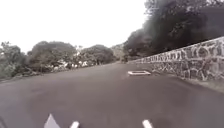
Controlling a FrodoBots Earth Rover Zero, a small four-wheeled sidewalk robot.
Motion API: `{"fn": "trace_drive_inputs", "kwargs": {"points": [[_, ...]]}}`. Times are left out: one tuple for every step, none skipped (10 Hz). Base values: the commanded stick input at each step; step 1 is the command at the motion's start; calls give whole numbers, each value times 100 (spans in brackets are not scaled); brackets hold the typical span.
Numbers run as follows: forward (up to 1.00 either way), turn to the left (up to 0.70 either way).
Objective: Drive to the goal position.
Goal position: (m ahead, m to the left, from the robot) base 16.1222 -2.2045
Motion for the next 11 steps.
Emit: {"fn": "trace_drive_inputs", "kwargs": {"points": [[50,0],[50,0],[50,0],[50,0],[50,0],[50,0],[50,0],[50,0],[50,0],[50,0],[50,0]]}}
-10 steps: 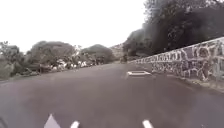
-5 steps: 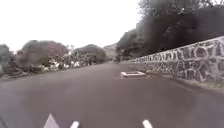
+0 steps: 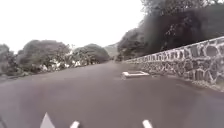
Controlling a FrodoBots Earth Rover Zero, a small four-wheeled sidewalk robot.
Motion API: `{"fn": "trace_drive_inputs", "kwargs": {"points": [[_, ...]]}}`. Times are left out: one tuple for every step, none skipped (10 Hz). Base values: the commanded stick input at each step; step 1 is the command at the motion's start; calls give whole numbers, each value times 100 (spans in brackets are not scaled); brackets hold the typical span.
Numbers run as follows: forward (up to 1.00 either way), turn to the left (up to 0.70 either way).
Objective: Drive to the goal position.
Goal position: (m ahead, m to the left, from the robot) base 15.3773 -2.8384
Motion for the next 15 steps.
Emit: {"fn": "trace_drive_inputs", "kwargs": {"points": [[50,0],[50,0],[50,0],[50,0],[50,0],[50,0],[50,0],[50,0],[50,0],[50,0],[50,0],[50,0],[50,0],[50,0],[50,0]]}}
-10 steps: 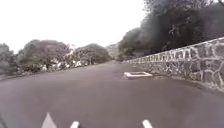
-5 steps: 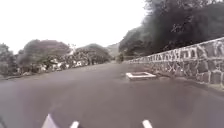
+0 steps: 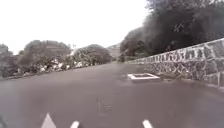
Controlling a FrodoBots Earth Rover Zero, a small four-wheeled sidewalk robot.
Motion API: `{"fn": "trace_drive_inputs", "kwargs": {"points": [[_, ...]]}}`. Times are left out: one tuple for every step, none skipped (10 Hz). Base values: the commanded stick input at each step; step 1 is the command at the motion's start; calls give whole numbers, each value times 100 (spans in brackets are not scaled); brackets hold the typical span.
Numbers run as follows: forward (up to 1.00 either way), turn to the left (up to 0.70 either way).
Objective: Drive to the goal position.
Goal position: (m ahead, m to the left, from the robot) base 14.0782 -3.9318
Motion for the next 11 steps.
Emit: {"fn": "trace_drive_inputs", "kwargs": {"points": [[50,0],[50,0],[50,0],[50,-8],[50,-31],[50,-50],[50,-50],[50,-18],[50,0],[50,0],[50,0]]}}
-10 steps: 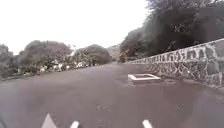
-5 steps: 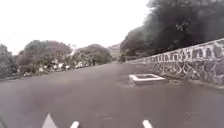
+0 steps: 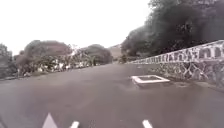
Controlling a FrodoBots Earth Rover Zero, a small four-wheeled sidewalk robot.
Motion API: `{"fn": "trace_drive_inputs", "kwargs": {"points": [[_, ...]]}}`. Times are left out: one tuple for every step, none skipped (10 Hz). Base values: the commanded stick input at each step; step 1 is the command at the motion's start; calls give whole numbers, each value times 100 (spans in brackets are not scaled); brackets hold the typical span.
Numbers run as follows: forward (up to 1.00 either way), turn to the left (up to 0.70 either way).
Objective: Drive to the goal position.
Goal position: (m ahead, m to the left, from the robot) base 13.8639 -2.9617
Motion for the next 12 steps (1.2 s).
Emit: {"fn": "trace_drive_inputs", "kwargs": {"points": [[50,0],[50,0],[50,0],[50,0],[50,0],[50,0],[50,0],[50,0],[50,0],[50,0],[50,0],[50,0]]}}
